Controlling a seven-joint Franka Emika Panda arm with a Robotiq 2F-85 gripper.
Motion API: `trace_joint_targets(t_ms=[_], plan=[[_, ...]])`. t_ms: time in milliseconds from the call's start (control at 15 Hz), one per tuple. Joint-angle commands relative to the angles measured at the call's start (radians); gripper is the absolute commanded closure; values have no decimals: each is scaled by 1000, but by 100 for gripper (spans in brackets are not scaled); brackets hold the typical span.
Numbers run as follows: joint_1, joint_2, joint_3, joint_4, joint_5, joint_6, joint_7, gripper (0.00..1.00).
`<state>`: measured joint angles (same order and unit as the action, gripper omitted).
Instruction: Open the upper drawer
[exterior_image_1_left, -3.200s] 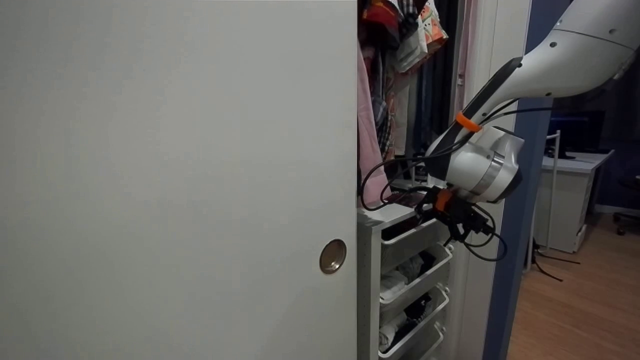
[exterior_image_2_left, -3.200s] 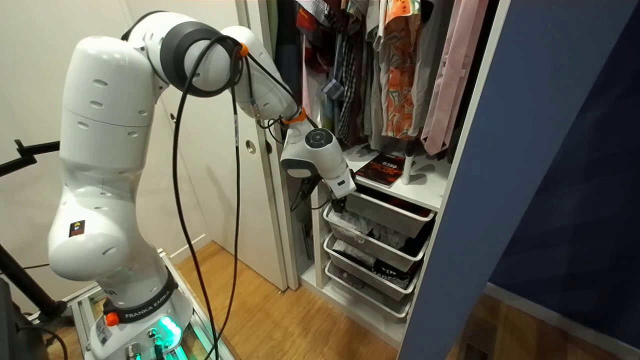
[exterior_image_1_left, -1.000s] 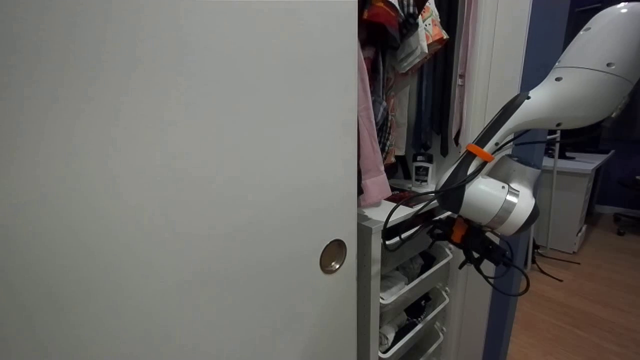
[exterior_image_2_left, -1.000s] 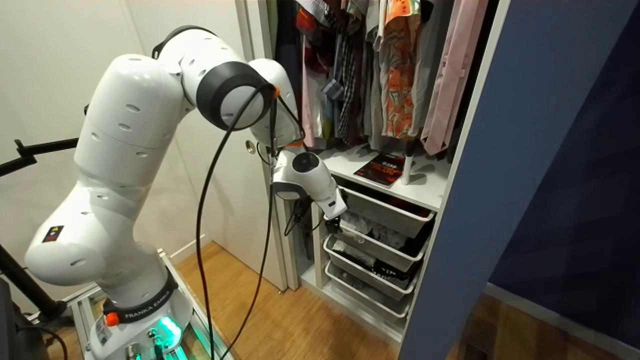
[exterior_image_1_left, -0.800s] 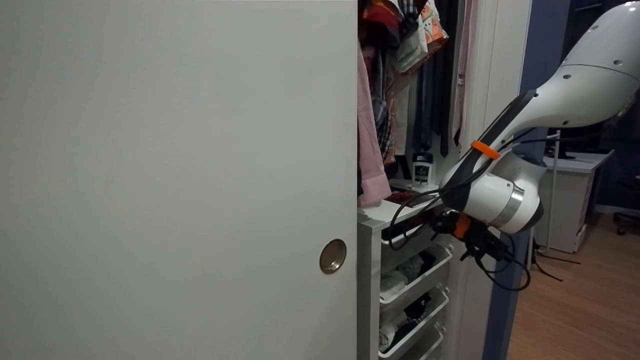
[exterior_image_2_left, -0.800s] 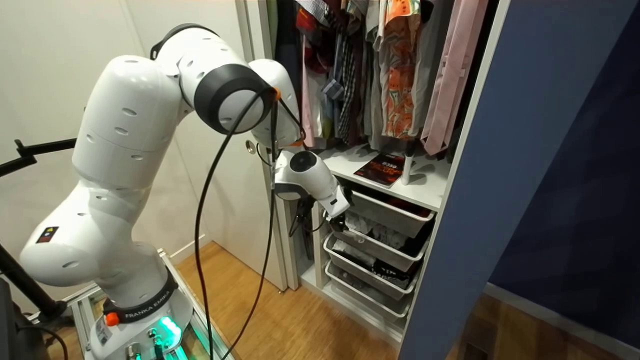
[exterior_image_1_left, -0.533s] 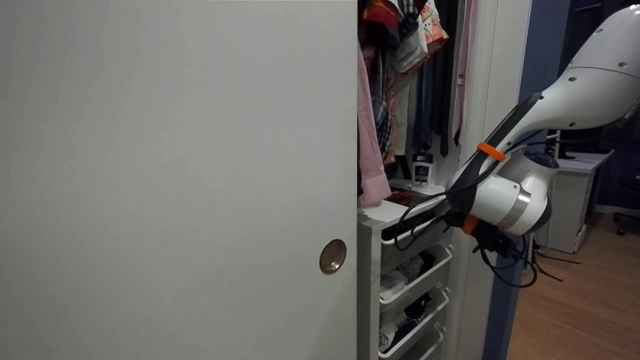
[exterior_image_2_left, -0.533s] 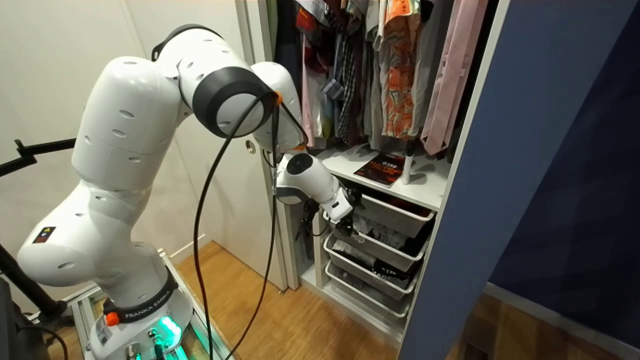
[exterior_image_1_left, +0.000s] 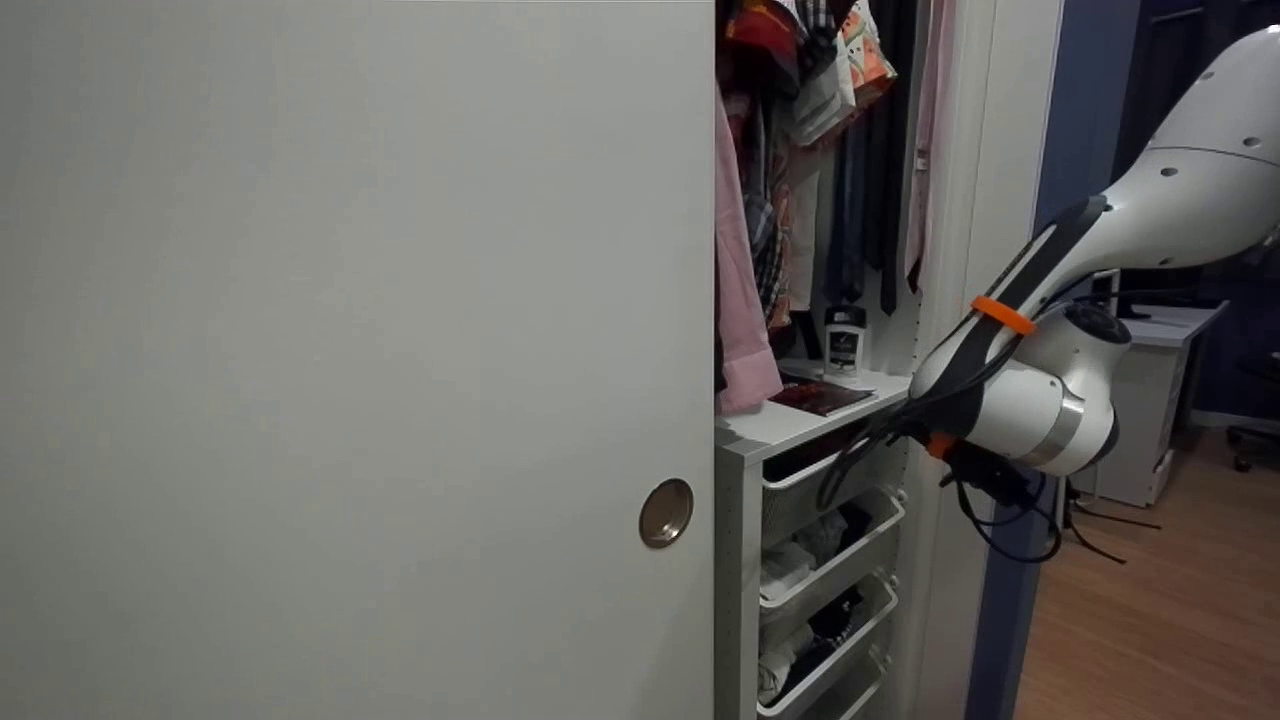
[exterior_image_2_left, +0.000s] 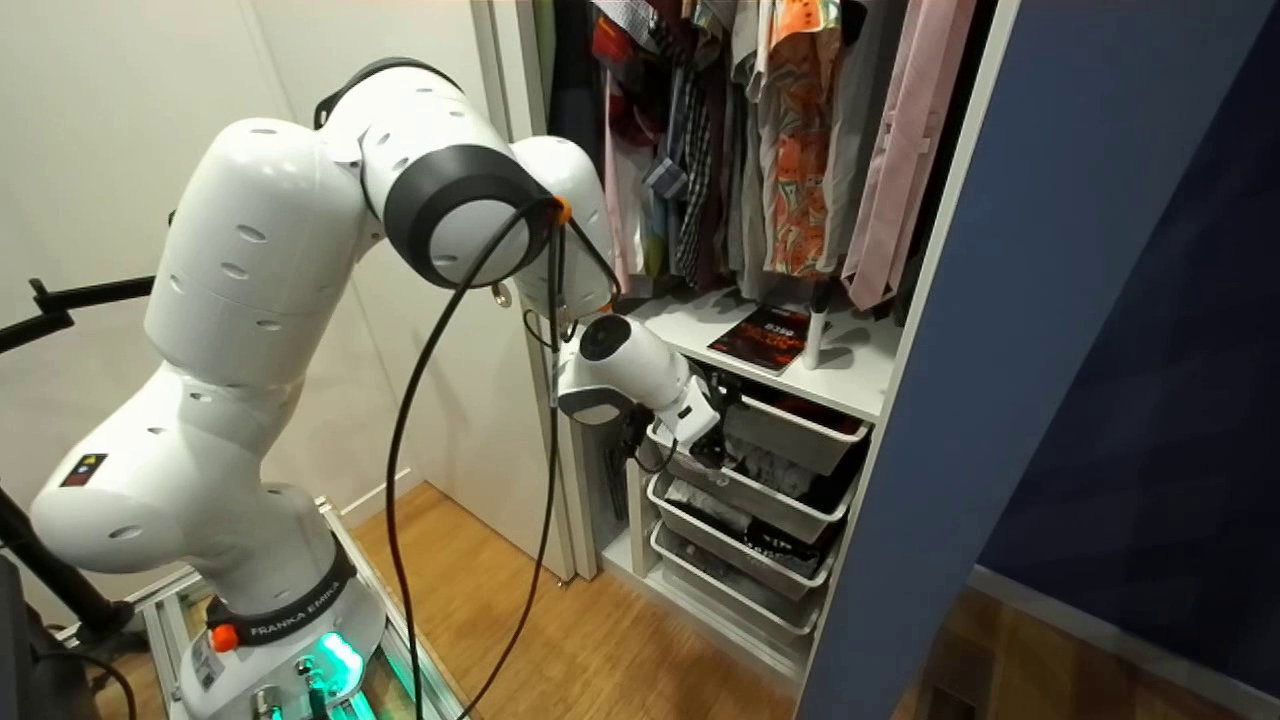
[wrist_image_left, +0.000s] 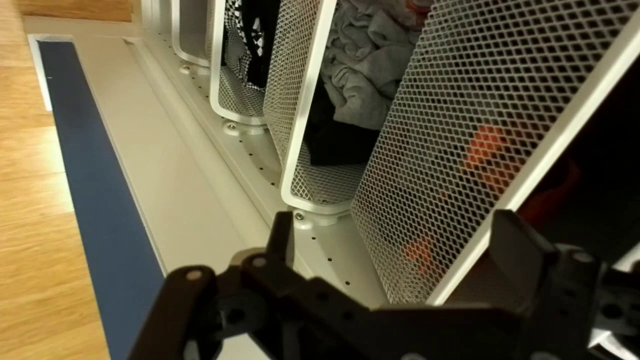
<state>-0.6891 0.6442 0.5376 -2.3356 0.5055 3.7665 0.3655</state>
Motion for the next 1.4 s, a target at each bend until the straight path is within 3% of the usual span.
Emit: trace_joint_targets(t_ms=[0, 67, 133, 600, 1000, 1333], plan=[[-61, 74, 19, 48, -209, 10, 96, 0], [-62, 90, 8, 56, -266, 21, 122, 0], [-2, 79, -72, 55, -362, 9, 224, 0], [-10, 159, -107, 113, -570, 66, 331, 0], [15, 175, -123, 138, -616, 102, 390, 0], [68, 184, -157, 180, -576, 27, 419, 0]])
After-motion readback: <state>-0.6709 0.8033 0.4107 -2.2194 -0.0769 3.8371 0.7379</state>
